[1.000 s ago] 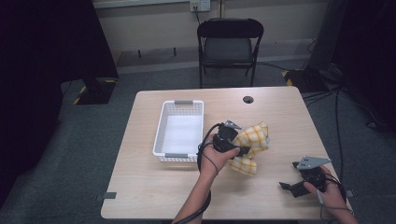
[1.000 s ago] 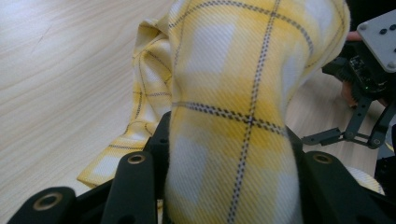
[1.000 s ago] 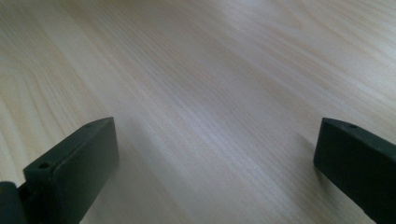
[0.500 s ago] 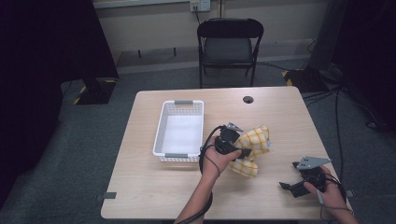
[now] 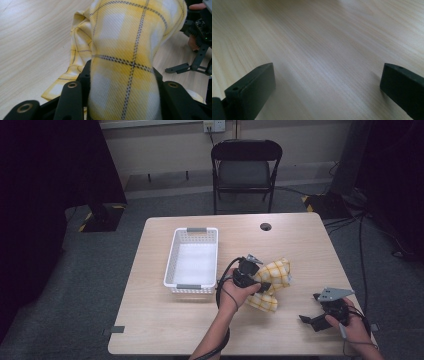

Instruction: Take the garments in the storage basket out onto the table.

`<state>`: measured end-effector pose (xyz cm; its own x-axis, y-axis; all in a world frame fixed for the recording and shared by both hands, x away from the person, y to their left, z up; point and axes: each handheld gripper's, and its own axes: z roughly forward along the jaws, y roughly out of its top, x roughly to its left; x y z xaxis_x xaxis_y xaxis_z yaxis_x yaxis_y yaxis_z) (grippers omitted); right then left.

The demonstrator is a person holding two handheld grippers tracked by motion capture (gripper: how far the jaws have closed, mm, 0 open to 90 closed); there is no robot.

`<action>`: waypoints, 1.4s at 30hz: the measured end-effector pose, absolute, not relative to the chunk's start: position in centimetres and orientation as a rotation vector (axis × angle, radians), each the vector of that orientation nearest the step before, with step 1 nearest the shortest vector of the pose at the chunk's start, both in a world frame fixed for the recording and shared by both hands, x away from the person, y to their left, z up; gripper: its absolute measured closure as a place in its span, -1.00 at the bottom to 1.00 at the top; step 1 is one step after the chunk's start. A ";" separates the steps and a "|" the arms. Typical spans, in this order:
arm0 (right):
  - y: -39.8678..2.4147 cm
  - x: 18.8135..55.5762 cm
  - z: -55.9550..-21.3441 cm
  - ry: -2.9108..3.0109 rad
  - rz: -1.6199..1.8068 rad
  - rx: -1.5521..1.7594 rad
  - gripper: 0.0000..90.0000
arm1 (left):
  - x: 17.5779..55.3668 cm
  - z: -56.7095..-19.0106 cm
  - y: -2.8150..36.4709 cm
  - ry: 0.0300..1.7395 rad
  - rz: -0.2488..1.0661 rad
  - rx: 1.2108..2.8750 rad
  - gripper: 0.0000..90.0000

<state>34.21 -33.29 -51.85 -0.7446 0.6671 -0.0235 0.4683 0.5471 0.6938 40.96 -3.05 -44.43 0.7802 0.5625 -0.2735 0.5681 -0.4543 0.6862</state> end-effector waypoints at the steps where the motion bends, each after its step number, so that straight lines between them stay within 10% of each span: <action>1: -33.3 34.2 -51.9 2.502 0.996 0.943 -1.00 | 41.0 -44.5 -3.1 0.837 -0.009 2.154 0.23; 42: -33.3 34.2 -51.9 2.502 0.996 0.944 -1.00 | 40.6 -46.5 -4.4 0.820 0.000 2.220 0.18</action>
